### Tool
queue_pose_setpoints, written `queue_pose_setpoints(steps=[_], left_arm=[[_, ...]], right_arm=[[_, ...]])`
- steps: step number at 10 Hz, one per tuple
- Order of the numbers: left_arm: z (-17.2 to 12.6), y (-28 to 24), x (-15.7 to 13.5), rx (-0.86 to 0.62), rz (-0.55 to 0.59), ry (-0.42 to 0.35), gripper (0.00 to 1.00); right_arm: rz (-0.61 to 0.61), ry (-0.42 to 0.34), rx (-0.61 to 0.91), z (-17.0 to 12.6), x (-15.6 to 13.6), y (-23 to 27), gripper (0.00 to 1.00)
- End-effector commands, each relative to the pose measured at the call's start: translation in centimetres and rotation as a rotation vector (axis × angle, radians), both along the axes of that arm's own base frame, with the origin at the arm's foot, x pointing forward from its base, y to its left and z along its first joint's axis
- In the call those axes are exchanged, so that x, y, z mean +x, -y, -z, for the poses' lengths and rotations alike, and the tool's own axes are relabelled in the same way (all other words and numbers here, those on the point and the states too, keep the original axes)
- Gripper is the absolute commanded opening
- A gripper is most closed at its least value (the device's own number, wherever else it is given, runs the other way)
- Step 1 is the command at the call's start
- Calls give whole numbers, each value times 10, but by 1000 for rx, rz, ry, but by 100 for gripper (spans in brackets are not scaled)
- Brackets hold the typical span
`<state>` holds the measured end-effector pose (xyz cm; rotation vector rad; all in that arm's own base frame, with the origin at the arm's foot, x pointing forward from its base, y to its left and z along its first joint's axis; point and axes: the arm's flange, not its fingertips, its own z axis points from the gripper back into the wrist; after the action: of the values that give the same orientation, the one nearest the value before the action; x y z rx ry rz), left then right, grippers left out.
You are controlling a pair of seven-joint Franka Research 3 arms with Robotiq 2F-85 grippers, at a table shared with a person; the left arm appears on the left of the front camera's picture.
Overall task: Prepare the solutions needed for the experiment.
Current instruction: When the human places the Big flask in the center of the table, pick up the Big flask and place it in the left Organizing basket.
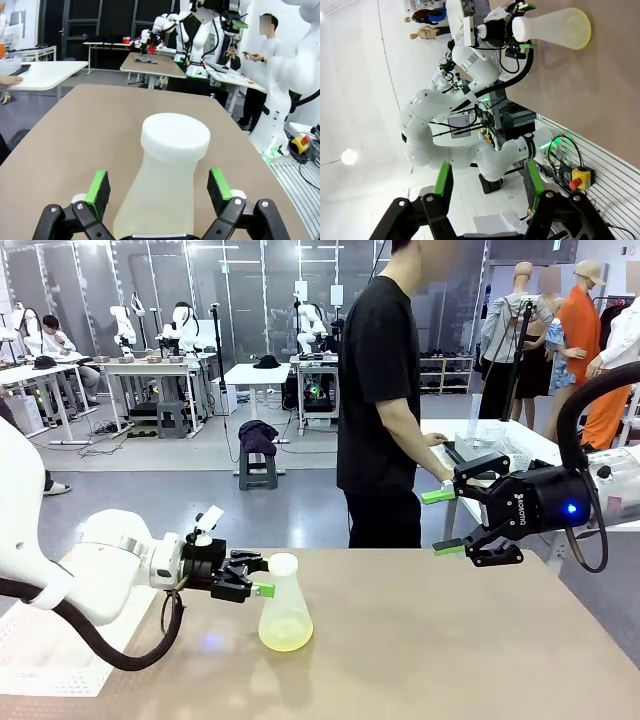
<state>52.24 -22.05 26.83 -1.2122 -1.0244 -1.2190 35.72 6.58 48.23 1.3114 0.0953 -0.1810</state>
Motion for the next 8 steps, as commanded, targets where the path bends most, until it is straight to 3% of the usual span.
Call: queue_pose_setpoints(steps=[1,5,8], left_arm=[[6,7,6,-38,46,18,100],[9,32,8,-56,147,26,100],[11,40,9,-58,152,21,100]], right_arm=[[0,3,8,-1,0,0,72],[0,3,8,-1,0,0,72],[0,3,8,-1,0,0,72]])
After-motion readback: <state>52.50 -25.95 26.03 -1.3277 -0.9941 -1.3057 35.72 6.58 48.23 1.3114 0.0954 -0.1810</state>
